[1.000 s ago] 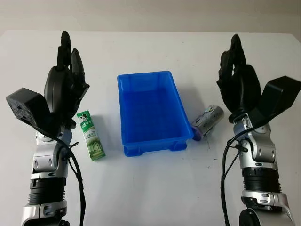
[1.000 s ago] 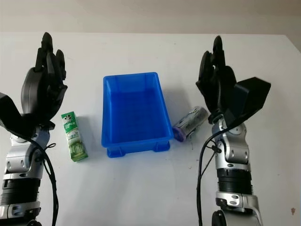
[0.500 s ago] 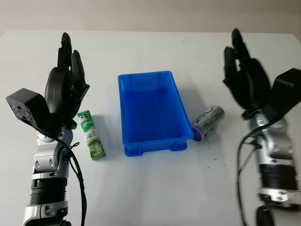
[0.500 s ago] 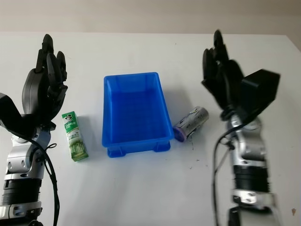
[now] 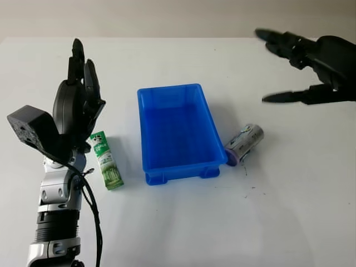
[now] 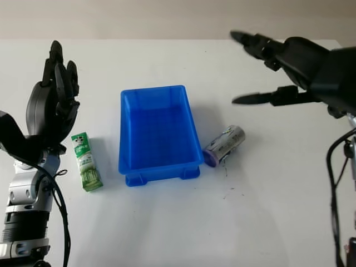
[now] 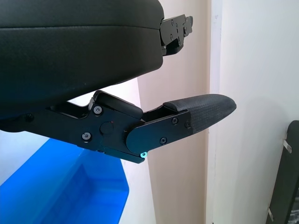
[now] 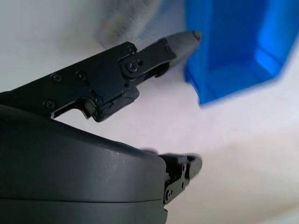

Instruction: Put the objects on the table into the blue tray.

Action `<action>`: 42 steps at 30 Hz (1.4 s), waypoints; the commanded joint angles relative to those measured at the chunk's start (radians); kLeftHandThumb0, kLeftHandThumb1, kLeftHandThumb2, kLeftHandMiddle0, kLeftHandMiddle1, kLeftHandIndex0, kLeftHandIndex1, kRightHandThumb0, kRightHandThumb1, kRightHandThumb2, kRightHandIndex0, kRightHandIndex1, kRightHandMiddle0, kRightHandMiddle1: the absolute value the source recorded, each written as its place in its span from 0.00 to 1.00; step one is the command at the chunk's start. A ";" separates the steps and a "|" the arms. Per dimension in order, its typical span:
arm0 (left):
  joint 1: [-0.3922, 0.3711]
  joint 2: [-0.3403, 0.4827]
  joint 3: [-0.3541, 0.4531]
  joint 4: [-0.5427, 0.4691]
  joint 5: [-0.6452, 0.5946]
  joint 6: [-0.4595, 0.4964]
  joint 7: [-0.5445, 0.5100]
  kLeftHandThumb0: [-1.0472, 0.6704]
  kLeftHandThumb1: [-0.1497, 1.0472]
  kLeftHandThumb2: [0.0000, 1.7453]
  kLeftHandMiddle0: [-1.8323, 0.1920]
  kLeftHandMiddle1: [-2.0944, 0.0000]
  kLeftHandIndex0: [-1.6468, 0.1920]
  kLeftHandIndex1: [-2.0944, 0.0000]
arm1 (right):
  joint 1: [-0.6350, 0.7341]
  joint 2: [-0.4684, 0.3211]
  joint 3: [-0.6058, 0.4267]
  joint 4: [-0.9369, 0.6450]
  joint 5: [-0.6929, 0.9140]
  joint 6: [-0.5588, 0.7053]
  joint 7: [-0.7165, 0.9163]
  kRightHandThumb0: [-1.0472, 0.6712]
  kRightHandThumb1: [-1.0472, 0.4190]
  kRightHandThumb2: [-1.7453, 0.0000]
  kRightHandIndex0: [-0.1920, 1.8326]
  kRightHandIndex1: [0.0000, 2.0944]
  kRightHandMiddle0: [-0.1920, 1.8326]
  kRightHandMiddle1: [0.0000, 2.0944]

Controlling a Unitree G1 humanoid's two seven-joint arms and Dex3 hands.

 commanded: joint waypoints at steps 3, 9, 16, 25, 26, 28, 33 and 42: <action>-0.001 0.006 -0.004 -0.003 0.012 -0.014 0.000 0.18 1.00 0.41 1.00 1.00 1.00 1.00 | 0.044 -0.048 0.077 -0.021 -0.114 -0.114 0.016 0.33 0.19 0.97 0.33 0.06 0.33 0.04; 0.010 0.004 -0.007 -0.021 0.016 0.000 0.006 0.17 1.00 0.41 1.00 1.00 1.00 1.00 | 0.082 -0.030 0.178 0.044 -0.281 -0.294 -0.058 0.37 0.18 0.97 0.29 0.04 0.29 0.02; 0.030 0.016 -0.010 -0.045 0.021 0.013 0.000 0.17 1.00 0.41 1.00 1.00 1.00 1.00 | 0.118 -0.008 0.239 0.150 -0.375 -0.449 -0.162 0.40 0.16 0.96 0.32 0.05 0.33 0.04; 0.030 0.023 -0.017 -0.037 0.029 0.023 -0.007 0.17 1.00 0.40 1.00 1.00 1.00 1.00 | 0.112 0.017 0.302 0.393 -0.648 -0.751 -0.619 0.36 0.02 0.95 0.18 0.95 0.17 0.93; 0.028 0.024 -0.019 -0.034 0.033 0.023 -0.008 0.17 1.00 0.40 1.00 1.00 1.00 1.00 | 0.105 0.023 0.301 0.412 -0.659 -0.761 -0.660 0.34 0.01 0.93 0.25 0.97 0.22 0.96; 0.026 0.027 -0.022 -0.030 0.036 0.027 -0.014 0.17 1.00 0.40 1.00 1.00 1.00 1.00 | 0.087 0.030 0.295 0.442 -0.683 -0.773 -0.744 0.32 0.00 0.85 0.40 0.99 0.33 0.99; 0.017 0.027 -0.028 -0.022 0.034 0.038 -0.028 0.16 1.00 0.41 1.00 1.00 1.00 1.00 | 0.002 0.034 0.291 0.525 -0.718 -0.759 -0.863 0.33 0.00 0.81 0.47 1.00 0.36 1.00; 0.013 0.027 -0.033 -0.032 0.044 0.059 -0.017 0.16 1.00 0.41 1.00 1.00 1.00 1.00 | -0.229 0.018 0.326 0.698 -0.852 -0.637 -1.081 0.32 0.00 0.90 0.44 1.00 0.35 1.00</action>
